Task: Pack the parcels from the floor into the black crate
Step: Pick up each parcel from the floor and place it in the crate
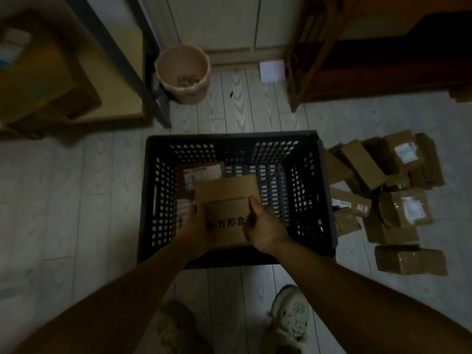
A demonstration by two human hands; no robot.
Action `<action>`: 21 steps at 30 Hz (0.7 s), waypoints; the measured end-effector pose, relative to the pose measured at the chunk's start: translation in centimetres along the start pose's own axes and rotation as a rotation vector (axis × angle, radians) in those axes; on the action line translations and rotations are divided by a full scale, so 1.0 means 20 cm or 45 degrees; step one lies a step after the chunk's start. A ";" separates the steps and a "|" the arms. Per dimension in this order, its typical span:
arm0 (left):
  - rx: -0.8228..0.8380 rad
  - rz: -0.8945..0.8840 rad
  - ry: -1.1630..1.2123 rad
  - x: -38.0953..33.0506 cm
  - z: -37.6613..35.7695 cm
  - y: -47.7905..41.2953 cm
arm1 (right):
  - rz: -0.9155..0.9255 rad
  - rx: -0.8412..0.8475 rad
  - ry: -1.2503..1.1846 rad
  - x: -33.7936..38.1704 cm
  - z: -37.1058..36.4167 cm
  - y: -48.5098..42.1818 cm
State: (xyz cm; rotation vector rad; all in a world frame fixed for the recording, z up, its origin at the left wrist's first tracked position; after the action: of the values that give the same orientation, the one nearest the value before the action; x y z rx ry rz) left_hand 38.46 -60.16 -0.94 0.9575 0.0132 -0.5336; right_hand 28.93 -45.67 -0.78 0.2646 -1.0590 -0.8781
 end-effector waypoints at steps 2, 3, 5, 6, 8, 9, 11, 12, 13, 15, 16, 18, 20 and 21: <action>0.011 0.018 -0.085 0.05 -0.12 -0.11 | -0.025 0.035 0.012 -0.10 -0.09 -0.07; 0.016 0.021 -0.128 0.06 -0.17 -0.16 | -0.035 0.049 0.014 -0.15 -0.12 -0.10; 0.022 0.005 -0.209 0.09 -0.24 -0.23 | -0.044 0.068 0.018 -0.22 -0.19 -0.15; 0.023 -0.020 -0.232 0.09 -0.26 -0.27 | -0.049 0.076 0.019 -0.24 -0.21 -0.18; 0.035 -0.036 -0.234 0.11 -0.29 -0.33 | -0.053 0.096 0.004 -0.27 -0.26 -0.22; 0.045 -0.033 -0.232 0.13 -0.30 -0.36 | -0.052 0.105 -0.009 -0.28 -0.29 -0.24; 0.053 -0.022 -0.252 0.15 -0.32 -0.40 | -0.045 0.121 -0.013 -0.30 -0.33 -0.27; 0.038 -0.015 -0.281 0.17 -0.33 -0.41 | -0.041 0.125 -0.004 -0.31 -0.35 -0.28; 0.018 -0.005 -0.319 0.19 -0.34 -0.42 | -0.039 0.124 0.003 -0.31 -0.37 -0.29; -0.003 -0.003 -0.391 0.22 -0.37 -0.44 | -0.047 0.122 0.010 -0.34 -0.41 -0.32; -0.005 -0.020 -0.416 0.24 -0.39 -0.46 | -0.056 0.126 0.015 -0.36 -0.42 -0.33; -0.021 -0.084 -0.455 0.26 -0.42 -0.49 | -0.079 0.138 0.031 -0.41 -0.45 -0.36; -0.039 -0.101 -0.496 0.28 -0.43 -0.53 | -0.093 0.147 0.049 -0.45 -0.46 -0.39; -0.041 -0.092 -0.513 0.29 -0.44 -0.55 | -0.098 0.149 0.053 -0.47 -0.46 -0.40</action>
State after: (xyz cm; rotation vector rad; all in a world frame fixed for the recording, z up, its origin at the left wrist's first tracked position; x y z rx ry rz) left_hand 40.66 -60.89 -16.08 0.8068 -0.3056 -0.7831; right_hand 30.86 -45.94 -16.08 0.4221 -1.0688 -0.8770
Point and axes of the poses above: each hand's wrist, its own y-axis away from the middle knuckle, its own z-axis out of the back of the hand, x = y × z, the point moved 8 cm from there along -y, towards the middle knuckle, and after that the axes turned 13 degrees about z, right-handed, at the moved point
